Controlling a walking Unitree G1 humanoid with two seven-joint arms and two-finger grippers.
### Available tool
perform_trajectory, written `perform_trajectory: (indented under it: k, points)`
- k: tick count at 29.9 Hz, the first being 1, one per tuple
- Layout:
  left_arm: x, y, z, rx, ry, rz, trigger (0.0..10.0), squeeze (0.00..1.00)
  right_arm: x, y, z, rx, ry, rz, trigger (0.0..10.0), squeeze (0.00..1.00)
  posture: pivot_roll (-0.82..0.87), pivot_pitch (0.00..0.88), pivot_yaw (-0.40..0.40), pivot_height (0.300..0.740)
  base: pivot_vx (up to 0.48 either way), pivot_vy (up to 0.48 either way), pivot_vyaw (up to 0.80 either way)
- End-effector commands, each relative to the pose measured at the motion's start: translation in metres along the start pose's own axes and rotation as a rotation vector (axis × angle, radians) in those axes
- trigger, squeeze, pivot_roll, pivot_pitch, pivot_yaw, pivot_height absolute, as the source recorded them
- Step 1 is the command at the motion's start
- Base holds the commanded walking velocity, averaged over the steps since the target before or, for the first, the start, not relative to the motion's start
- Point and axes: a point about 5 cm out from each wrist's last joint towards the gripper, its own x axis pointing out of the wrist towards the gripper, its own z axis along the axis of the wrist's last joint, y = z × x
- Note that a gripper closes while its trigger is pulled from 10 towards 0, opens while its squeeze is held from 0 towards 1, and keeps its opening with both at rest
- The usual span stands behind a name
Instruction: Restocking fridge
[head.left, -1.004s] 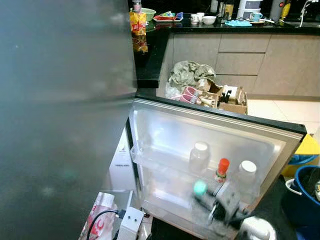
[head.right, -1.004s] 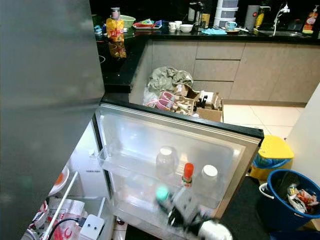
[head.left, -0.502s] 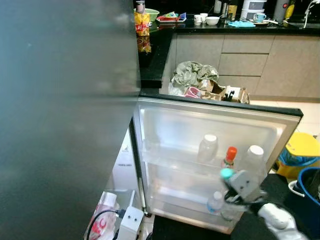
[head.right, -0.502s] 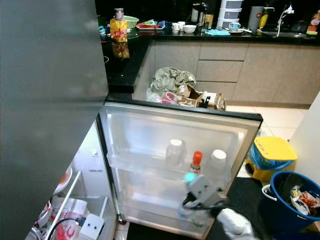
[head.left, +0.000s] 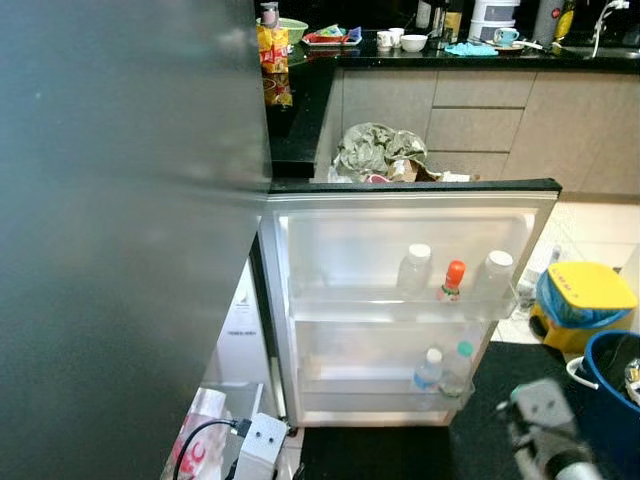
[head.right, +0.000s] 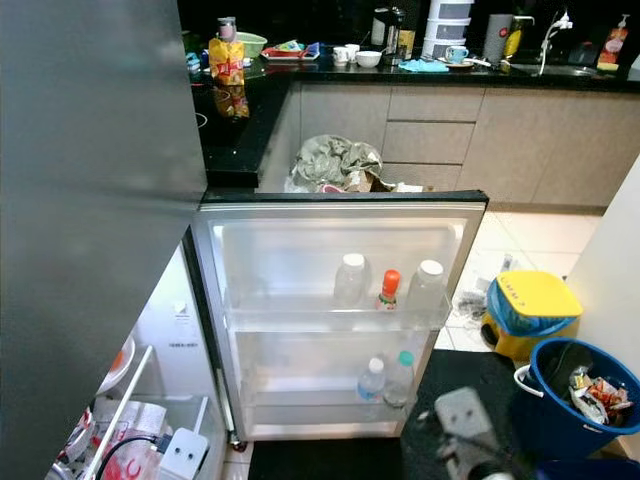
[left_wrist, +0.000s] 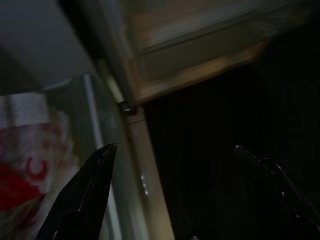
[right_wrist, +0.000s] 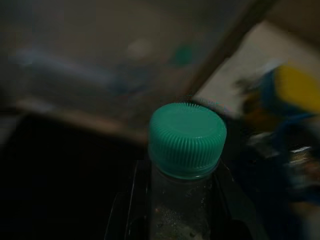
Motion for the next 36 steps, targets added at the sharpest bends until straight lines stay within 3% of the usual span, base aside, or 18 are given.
perform_trajectory:
  k: [1,3,5,10,17,36]
  points:
    - [-0.002,0.006,-0.007,-0.002,0.054,0.037,10.0,0.00,-0.005,0.018,-0.020,0.033,0.078,0.072,10.0,0.00,-0.08,0.109,0.027,0.740,0.000,0.000,0.00]
    - [-0.001,0.012,-0.007,-0.016,0.073,0.073,10.0,0.00,-0.010,0.037,-0.034,0.042,0.133,0.115,10.0,0.00,-0.08,0.107,0.029,0.740,0.000,0.000,0.00]
    - [-0.001,0.012,-0.007,-0.016,0.073,0.073,10.0,0.00,-0.010,0.037,-0.034,0.042,0.133,0.115,10.0,0.00,-0.08,0.107,0.029,0.740,0.000,0.000,0.00]
    - [0.001,0.016,-0.006,-0.059,0.107,0.088,10.0,0.00,-0.016,0.056,-0.048,0.026,0.207,0.140,10.0,0.00,-0.07,0.115,0.021,0.740,0.000,0.000,0.00]
    - [0.000,0.015,-0.009,-0.056,0.111,0.089,10.0,0.00,-0.015,0.059,-0.048,0.005,0.206,0.159,10.0,0.00,-0.07,0.115,0.019,0.740,0.000,-0.088,0.00]
    - [-0.005,0.015,-0.017,-0.071,0.134,0.110,10.0,0.00,-0.012,0.056,-0.041,-0.021,0.188,0.169,10.0,0.00,-0.06,0.114,0.006,0.740,0.000,-0.397,0.00]
